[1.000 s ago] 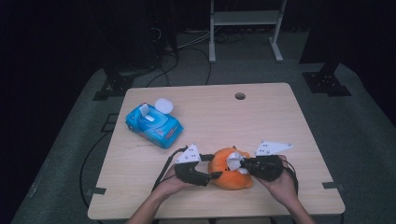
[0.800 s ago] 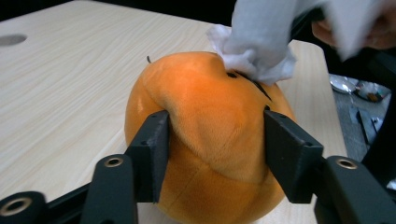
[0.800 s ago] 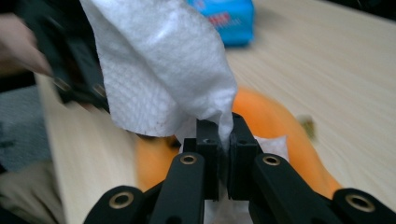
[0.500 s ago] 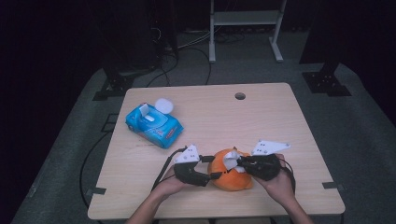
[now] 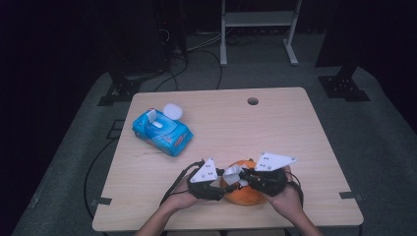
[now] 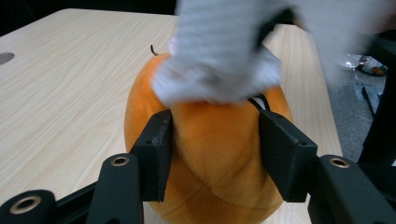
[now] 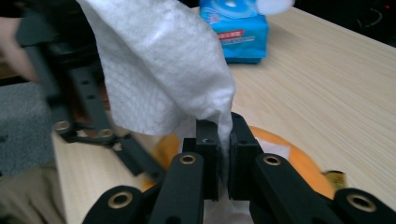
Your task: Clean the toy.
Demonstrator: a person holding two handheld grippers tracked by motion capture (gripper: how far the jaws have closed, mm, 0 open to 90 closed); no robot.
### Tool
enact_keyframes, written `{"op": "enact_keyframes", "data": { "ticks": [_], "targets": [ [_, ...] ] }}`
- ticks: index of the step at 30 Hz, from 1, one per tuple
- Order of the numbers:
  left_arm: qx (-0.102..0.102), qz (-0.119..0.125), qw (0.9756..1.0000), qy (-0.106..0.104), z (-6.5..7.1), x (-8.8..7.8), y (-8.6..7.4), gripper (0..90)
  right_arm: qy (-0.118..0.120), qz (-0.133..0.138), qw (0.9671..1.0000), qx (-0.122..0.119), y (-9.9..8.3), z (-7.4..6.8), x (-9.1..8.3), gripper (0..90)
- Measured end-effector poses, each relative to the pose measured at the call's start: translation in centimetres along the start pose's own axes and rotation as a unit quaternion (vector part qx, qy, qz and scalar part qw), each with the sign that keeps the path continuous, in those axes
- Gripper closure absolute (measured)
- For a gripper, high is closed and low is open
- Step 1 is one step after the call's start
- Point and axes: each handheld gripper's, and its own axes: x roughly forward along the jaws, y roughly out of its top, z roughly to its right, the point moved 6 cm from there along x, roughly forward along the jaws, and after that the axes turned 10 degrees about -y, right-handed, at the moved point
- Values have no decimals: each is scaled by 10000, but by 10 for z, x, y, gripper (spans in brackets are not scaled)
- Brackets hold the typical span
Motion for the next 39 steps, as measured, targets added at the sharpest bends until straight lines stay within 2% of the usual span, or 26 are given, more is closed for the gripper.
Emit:
{"op": "enact_keyframes", "data": {
  "ticks": [1, 2, 4, 5, 6, 7, 8, 9, 10, 11, 13, 14, 15, 18, 19, 21, 25, 26, 27, 29, 30, 31, 32, 34, 36, 39],
  "targets": [
    [-41, 15, 10000, 10, -2, -1, -1, 463, -144, -35, 9997, 193, -4, 14, -1, 849],
    [-102, 57, 9999, 14, -3, -2, -2, 451, -170, -68, 9995, 270, -6, 18, -2, 849],
    [-437, 237, 9988, -29, -8, -3, 0, 349, -217, -158, 9989, 380, -13, 26, -3, 851],
    [-437, 237, 9988, -29, -8, -3, 0, 304, -217, -158, 9989, 380, -13, 26, -3, 851],
    [-717, 331, 9969, -50, -11, -3, 0, 304, -207, -203, 9986, 435, -17, 27, -3, 853],
    [-761, 321, 9965, -160, -11, -2, -2, 306, -125, -236, 9986, 456, -20, 21, -5, 853],
    [-761, 321, 9965, -160, -11, -2, -2, 337, -125, -236, 9986, 456, -20, 21, -5, 853],
    [-545, 192, 9982, -131, -7, -1, -3, 368, -89, -212, 9991, 357, -18, 13, -7, 854],
    [-545, 192, 9982, -131, -7, -1, -3, 393, -89, -212, 9991, 357, -18, 13, -7, 854],
    [-358, 100, 9993, -75, -3, -1, -2, 411, -63, -133, 9995, 291, -16, 7, -8, 854],
    [-142, 43, 9999, -28, 0, 0, 0, 441, -25, -38, 9996, 296, -12, 2, -10, 855],
    [-142, 43, 9999, -28, 0, 0, 0, 450, 1, 36, 9996, 291, -9, 1, -10, 855],
    [43, 10, 10000, -60, 4, 1, 2, 456, 28, 69, 9996, 283, -6, 0, -10, 855],
    [191, -7, 9998, -85, 8, 4, 3, 467, -140, 77, 9997, 203, 0, 1, -8, 855],
    [272, -37, 9996, -119, 10, 4, 3, 467, -226, 38, 9996, 185, 2, 7, -6, 855],
    [296, -44, 9995, -109, 10, 4, 3, 467, -373, -27, 9991, 222, -1, 18, -6, 855],
    [262, -1, 9996, -126, 9, 4, 3, 467, -462, -142, 9976, 491, -12, 36, -11, 856],
    [262, -1, 9996, -126, 9, 4, 3, 466, -410, -125, 9974, 576, -13, 35, -13, 855],
    [360, -49, 9993, -134, 11, 6, 3, 464, -351, -82, 9977, 581, -12, 32, -15, 856],
    [393, -87, 9991, -125, 11, 6, 3, 462, -168, 3, 9984, 535, -7, 22, -14, 855],
    [393, -87, 9991, -125, 11, 6, 3, 461, -168, 3, 9984, 535, -7, 22, -14, 855],
    [404, -122, 9990, -110, 11, 5, 2, 461, -85, 14, 9991, 414, -3, 13, -10, 854],
    [404, -122, 9990, -110, 11, 5, 2, 461, -113, -14, 9994, 326, -2, 11, -7, 854],
    [354, -121, 9993, -97, 10, 4, 1, 461, -151, -41, 9995, 271, -2, 11, -6, 854],
    [244, -91, 9996, -88, 6, 2, -2, 459, -402, -147, 9988, 236, -6, 24, -6, 855],
    [76, -42, 9999, -128, 1, 0, -6, 456, -509, -220, 9974, 459, -14, 37, -11, 855]
  ]
}}
